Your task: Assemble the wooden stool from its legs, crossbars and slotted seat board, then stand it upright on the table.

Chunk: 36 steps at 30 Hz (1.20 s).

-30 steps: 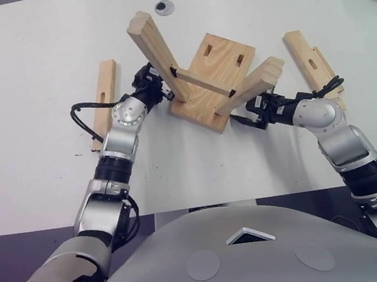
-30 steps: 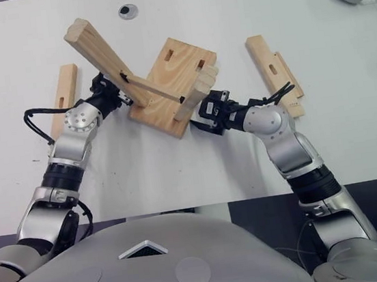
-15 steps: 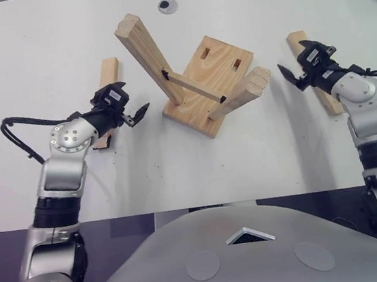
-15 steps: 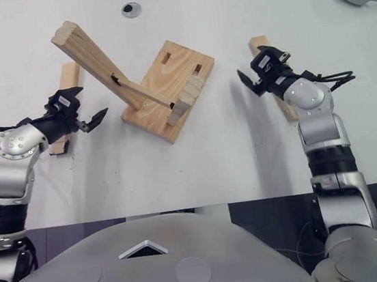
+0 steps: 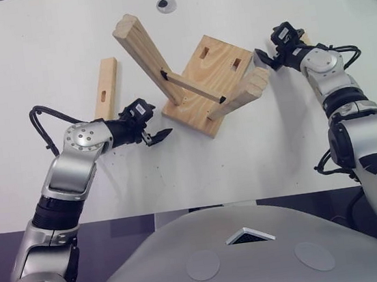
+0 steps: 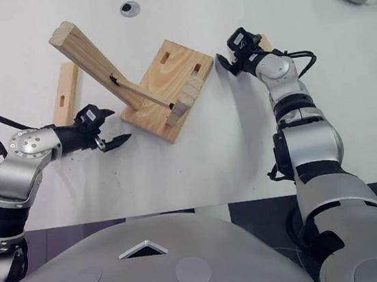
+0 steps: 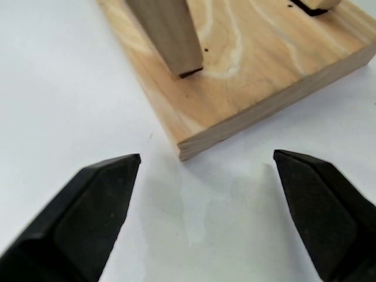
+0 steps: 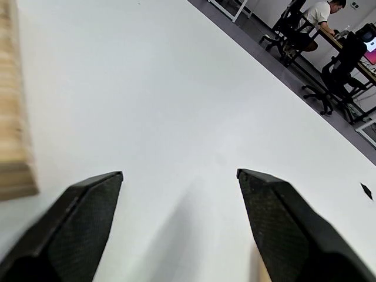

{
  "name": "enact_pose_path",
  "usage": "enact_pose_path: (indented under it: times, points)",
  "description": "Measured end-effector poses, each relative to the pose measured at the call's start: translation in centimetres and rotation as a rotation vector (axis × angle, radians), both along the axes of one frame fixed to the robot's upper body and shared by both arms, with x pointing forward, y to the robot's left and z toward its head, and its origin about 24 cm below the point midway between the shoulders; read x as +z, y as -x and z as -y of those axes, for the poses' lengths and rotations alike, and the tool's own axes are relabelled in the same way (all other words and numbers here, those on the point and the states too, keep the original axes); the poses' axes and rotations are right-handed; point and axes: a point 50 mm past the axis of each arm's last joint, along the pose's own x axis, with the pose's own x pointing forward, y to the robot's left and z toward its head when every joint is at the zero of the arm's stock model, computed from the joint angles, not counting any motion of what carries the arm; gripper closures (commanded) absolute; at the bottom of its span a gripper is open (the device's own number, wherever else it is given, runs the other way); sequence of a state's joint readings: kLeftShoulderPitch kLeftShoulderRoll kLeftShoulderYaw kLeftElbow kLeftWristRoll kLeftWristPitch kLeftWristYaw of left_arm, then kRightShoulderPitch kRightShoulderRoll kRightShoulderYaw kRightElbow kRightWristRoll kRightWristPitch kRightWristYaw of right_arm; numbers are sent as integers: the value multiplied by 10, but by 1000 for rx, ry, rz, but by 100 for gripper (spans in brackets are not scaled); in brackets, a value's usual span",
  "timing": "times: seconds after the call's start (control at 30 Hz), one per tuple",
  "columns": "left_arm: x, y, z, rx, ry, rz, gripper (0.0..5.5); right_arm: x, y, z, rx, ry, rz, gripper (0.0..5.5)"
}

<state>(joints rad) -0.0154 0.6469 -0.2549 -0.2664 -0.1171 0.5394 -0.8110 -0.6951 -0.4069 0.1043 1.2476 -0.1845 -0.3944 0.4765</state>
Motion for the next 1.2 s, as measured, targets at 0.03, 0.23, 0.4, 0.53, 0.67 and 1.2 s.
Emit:
enact_pose_path:
  times: [0.03,0.23,0.4,0.53,0.67,1.2]
  points:
    - [0,0,0,3,-3,1,131,0,0,-2,12,4,4,185]
    - [-5,3,-3,16,-7,-31,131,1,0,-6,59,8,12,185]
    - [-7,-12,-12,42,-9,-2,131,9,6,-14,261,-101,-10,185]
    - [-8,-32,-26,102,-22,45,131,8,17,-27,447,-152,-39,185]
    - [-9,-52,-46,169,-63,108,131,-2,36,-24,570,-113,-105,185]
    - [0,-83,-23,240,48,226,131,29,-21,-36,78,-241,8,185]
